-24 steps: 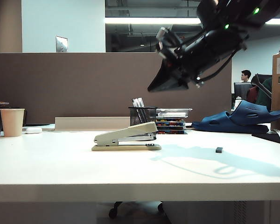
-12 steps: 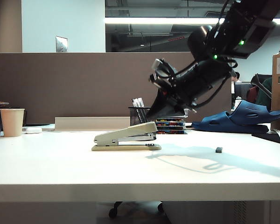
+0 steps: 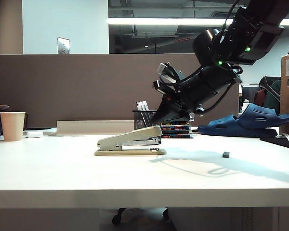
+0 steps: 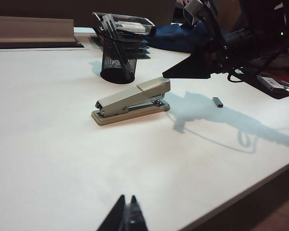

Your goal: Press the stapler down.

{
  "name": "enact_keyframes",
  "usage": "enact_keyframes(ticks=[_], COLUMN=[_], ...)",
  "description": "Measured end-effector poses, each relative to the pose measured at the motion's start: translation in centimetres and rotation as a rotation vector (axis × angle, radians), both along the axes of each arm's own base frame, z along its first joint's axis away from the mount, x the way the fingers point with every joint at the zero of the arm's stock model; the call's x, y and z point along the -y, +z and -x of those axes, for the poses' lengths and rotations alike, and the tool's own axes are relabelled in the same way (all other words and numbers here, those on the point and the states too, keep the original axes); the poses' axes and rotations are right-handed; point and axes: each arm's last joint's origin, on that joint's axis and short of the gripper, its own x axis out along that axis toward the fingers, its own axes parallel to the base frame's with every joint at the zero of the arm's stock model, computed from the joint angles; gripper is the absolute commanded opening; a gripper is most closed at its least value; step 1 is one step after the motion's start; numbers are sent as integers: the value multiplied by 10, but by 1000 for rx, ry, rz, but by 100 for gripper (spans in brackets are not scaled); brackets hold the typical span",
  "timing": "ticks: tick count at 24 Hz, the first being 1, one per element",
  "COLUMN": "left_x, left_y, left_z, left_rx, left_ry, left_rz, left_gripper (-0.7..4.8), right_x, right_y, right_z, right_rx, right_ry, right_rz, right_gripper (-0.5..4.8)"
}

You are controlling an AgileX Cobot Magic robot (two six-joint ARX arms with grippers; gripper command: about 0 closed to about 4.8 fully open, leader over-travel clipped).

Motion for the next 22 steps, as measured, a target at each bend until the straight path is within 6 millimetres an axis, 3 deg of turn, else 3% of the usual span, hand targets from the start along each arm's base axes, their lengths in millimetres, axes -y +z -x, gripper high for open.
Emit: enact_keyframes(ticks=[22], left_x=[0], left_y=[0], left_z=[0], left_rx=[1], left_ry=[0], left_rz=[0], left_gripper=[-5], right_x=[-2], right_y=[-19], right_z=[-5], right_rx=[-50], right_ry=[-27], right_rz=[11], right_gripper=[-9])
